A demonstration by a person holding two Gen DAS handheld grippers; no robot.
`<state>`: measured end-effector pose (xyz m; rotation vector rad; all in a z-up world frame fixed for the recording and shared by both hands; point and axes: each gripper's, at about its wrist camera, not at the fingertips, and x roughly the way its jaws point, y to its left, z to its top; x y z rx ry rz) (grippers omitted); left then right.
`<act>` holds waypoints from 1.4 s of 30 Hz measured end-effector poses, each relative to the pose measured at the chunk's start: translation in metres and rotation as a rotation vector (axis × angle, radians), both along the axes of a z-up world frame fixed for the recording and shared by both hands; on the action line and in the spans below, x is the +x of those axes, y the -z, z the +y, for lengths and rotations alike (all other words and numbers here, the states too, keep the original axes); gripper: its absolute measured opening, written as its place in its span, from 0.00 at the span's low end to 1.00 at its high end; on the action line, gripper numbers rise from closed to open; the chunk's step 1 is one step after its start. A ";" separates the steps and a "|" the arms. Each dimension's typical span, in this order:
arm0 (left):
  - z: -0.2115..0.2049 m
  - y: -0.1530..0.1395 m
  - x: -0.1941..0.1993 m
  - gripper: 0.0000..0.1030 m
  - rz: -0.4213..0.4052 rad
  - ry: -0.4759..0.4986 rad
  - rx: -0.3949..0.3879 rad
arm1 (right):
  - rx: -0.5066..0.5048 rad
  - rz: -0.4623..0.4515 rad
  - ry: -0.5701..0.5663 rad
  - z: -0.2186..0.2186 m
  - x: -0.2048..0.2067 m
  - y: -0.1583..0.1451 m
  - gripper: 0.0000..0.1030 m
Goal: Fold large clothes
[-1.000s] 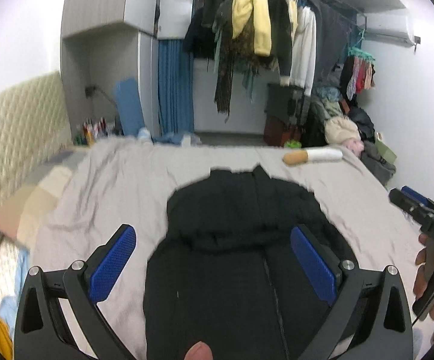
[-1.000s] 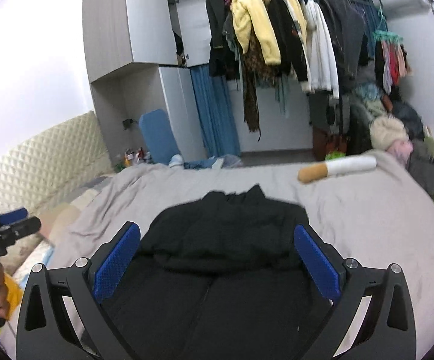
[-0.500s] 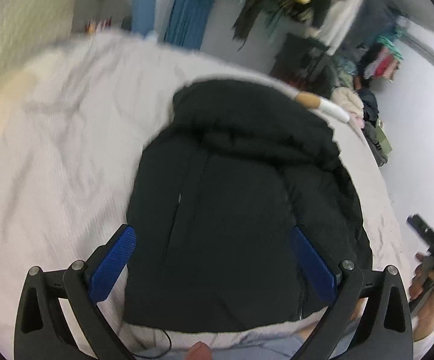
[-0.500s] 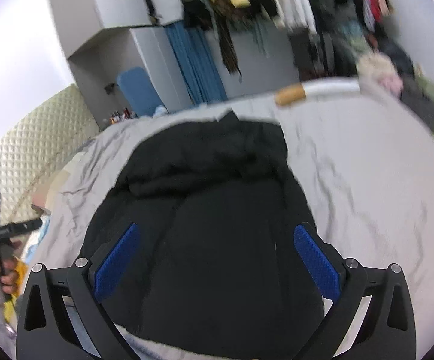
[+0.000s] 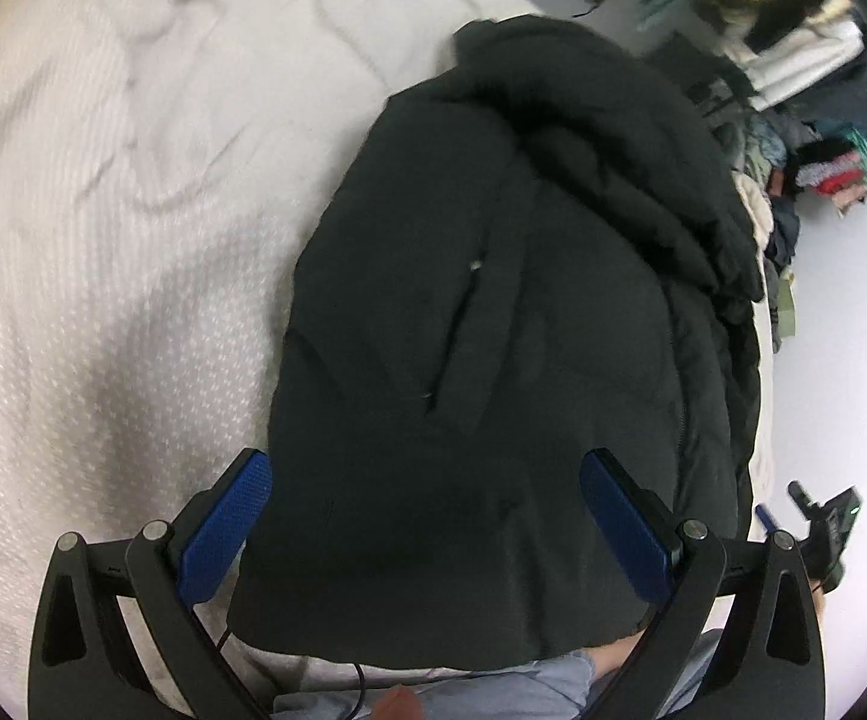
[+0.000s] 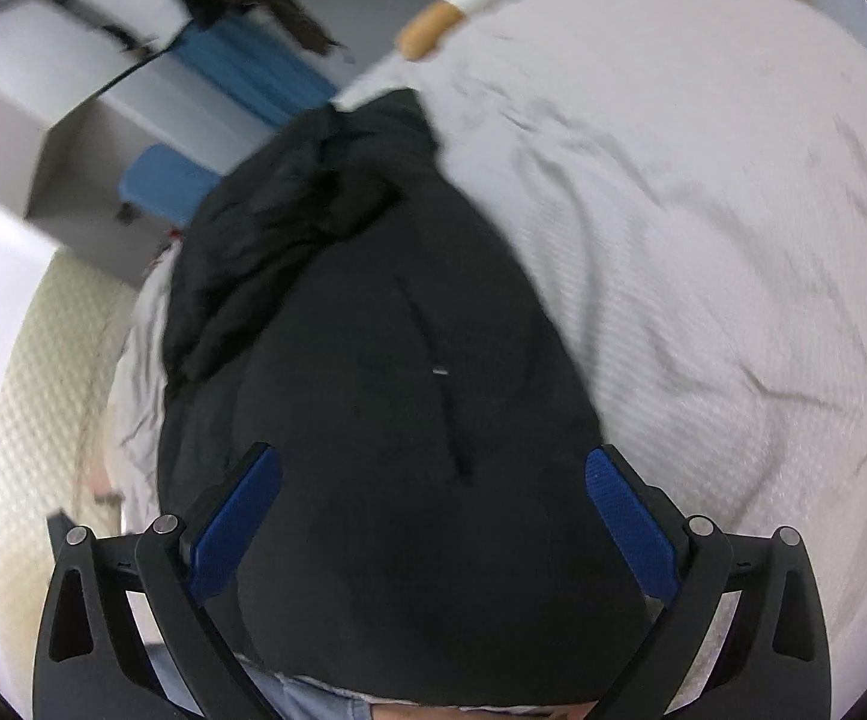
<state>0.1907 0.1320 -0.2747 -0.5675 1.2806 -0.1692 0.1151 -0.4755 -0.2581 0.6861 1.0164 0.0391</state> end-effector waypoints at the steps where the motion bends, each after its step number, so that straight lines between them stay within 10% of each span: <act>1: 0.003 0.004 0.001 0.99 0.011 -0.009 -0.015 | 0.021 0.022 0.015 -0.005 0.001 0.006 0.99; 13: 0.015 0.044 0.016 0.99 0.141 -0.099 -0.065 | 0.189 0.228 0.032 -0.019 0.014 0.067 0.95; 22: 0.009 0.062 0.026 0.97 0.175 -0.076 -0.135 | 0.243 0.232 -0.095 0.004 0.024 0.069 0.96; 30: -0.031 0.048 0.028 0.77 0.072 0.083 -0.221 | 0.347 0.084 -0.212 0.022 0.026 0.045 0.92; 38: -0.036 0.045 0.030 0.41 0.033 0.075 -0.273 | 0.322 -0.013 -0.244 0.018 0.025 0.027 0.18; 42: -0.035 0.036 0.025 0.19 -0.023 0.083 -0.297 | 0.286 -0.101 -0.246 0.022 0.022 0.010 0.10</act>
